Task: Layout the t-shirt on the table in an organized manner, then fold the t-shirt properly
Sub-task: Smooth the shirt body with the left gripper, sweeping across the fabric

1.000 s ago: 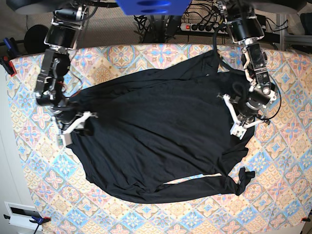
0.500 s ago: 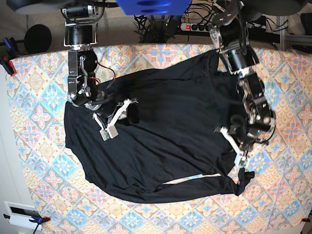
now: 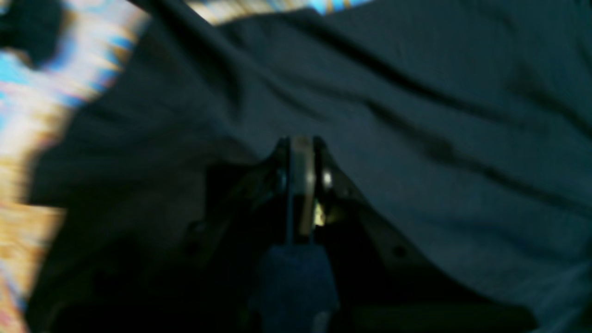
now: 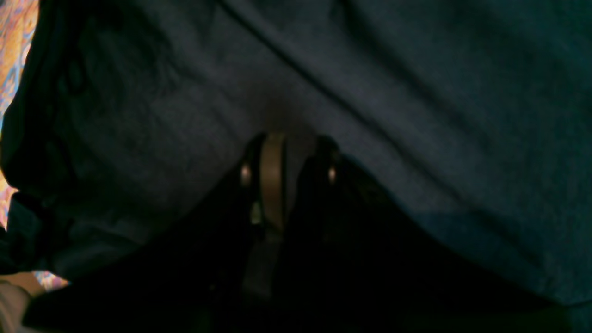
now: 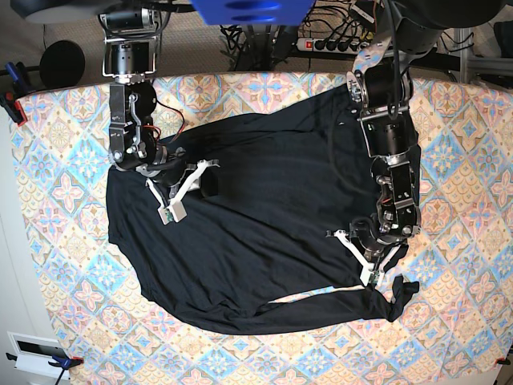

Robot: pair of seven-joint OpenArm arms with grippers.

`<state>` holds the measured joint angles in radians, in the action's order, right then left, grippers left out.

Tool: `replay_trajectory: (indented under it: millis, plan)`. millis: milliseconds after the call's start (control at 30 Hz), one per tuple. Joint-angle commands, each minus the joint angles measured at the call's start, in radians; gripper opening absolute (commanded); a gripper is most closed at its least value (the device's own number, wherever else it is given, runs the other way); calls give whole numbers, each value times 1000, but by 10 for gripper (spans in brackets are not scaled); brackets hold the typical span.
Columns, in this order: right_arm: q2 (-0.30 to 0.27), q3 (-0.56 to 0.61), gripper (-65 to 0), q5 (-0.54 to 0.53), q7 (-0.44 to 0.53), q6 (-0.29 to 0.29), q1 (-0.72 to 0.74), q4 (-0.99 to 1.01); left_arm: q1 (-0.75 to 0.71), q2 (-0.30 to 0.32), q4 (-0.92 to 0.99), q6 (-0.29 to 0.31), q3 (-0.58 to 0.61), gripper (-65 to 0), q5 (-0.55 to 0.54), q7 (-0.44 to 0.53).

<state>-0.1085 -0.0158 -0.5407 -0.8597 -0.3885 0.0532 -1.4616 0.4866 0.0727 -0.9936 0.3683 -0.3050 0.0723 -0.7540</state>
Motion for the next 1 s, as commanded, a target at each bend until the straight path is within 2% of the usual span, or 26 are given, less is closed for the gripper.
replay_trajectory:
  millis: [0, 133, 300, 500, 600, 633, 700, 800, 900, 967]
  plan:
    - [-3, -2, -554, -17, 17, -7, 18, 0, 36, 19, -5, -7, 2, -650, -15, 32]
    - [-3, -3, -556, -17, 17, -7, 18, 52, 27, 25, 8, -7, 2, -650, -15, 37]
    - [-3, -3, -556, -17, 56, -7, 18, 68, 10, 89, 6, -7, 3, -650, -15, 37]
    - [-3, -3, -556, -17, 59, -7, 18, 69, 8, 177, 11, -7, 2, -650, -15, 41]
    - [-3, -3, -556, -17, 63, -7, 18, 69, 8, 223, 12, -7, 2, -650, -12, 90]
    - [-4, -3, -556, -17, 63, -7, 18, 69, 7, 241, 15, -13, 2, -650, -12, 107]
    - [-4, -3, -556, -17, 64, -7, 18, 69, 2, 264, 34, -62, 2, -650, -13, 135]
    - [-4, -3, -556, -17, 64, -7, 18, 69, 1, 278, 37, -119, 0, -650, -15, 164]
    - [-4, -3, -556, -17, 64, -7, 18, 69, -7, 272, 35, -125, -1, -650, -39, 162]
    - [-4, -3, -556, -17, 64, -7, 18, 69, -36, 241, -11, -124, 0, -650, -99, 161]
